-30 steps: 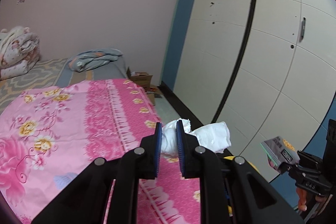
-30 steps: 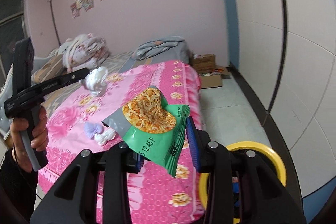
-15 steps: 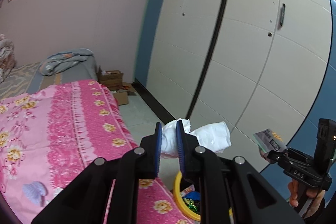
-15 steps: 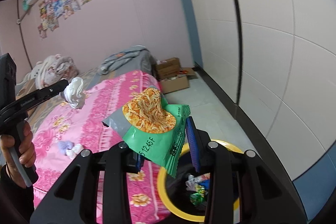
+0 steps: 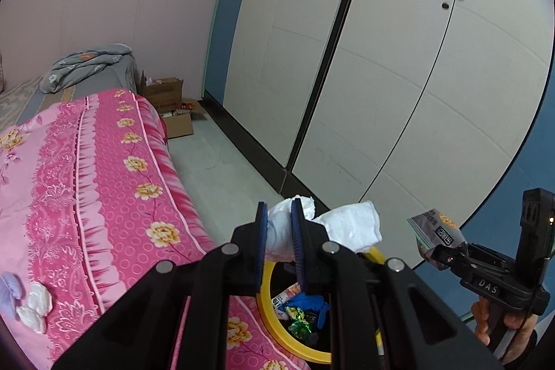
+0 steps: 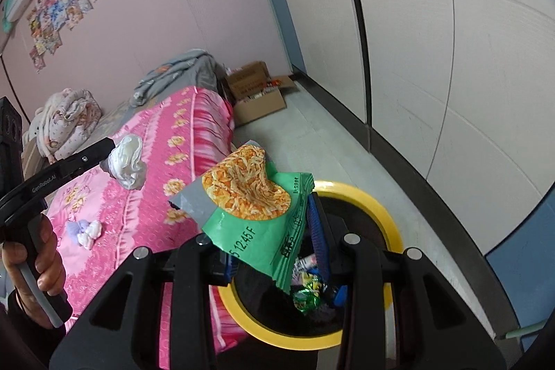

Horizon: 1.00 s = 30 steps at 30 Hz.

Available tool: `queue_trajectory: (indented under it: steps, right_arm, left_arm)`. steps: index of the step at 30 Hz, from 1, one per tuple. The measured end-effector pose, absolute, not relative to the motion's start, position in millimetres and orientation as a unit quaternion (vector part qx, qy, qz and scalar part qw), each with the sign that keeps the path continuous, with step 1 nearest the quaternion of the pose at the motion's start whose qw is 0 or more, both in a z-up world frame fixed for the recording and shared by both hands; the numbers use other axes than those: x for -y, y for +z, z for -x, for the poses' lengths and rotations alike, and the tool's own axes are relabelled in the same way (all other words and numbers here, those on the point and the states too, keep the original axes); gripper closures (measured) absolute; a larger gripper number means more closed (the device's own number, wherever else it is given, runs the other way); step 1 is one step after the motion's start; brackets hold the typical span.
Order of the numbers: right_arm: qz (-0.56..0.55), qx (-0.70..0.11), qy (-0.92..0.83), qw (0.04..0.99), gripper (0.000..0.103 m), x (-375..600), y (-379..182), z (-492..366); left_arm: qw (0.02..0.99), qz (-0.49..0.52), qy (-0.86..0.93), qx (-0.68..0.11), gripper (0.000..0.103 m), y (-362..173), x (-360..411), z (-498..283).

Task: Collect trash
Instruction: 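Carry the green noodle packet and white socks over the yellow bin, then open both tools to drop the noodle packet and socks into the bin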

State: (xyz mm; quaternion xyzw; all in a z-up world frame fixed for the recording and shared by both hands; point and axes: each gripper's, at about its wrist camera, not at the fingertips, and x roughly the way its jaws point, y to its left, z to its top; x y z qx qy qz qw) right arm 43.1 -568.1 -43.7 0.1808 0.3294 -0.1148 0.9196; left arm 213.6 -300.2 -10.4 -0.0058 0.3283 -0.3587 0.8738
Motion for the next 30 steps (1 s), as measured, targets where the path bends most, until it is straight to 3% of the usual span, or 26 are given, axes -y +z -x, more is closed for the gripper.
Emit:
queue_trajectory:
  steps: [17, 30]
  right_arm:
    - [-0.211, -0.395, -0.137, 0.884, 0.070, 595, -123, -58]
    - [-0.211, -0.394, -0.142, 0.883, 0.064, 601, -131, -53]
  left_arm:
    - [0.845, -0.042, -0.377, -0.377, 0.090, -83, 369, -215]
    - [0.835, -0.044, -0.387, -0.389, 0.089, -95, 384, -215]
